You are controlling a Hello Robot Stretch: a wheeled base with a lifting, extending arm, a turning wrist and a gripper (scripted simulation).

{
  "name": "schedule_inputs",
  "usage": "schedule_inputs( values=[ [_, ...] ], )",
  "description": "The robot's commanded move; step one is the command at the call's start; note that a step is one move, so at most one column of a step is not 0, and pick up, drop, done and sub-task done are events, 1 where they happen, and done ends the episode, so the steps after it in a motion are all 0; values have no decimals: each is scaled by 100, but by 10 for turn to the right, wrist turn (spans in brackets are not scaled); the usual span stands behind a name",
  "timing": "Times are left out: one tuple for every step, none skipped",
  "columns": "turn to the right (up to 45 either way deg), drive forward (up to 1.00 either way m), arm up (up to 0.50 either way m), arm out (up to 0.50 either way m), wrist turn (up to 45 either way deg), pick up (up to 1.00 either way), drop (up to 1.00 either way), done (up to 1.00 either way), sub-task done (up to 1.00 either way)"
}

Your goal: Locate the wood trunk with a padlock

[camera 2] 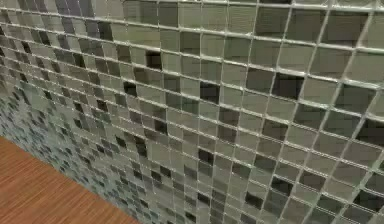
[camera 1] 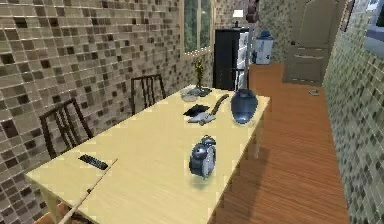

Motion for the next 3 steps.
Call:
schedule_inputs(
  values=[
    [450,0,0,0,0,0,0,0,0],
    [90,0,0,0,0,0,0,0,0],
    [0,30,0,0,0,0,0,0,0]
  ],
)
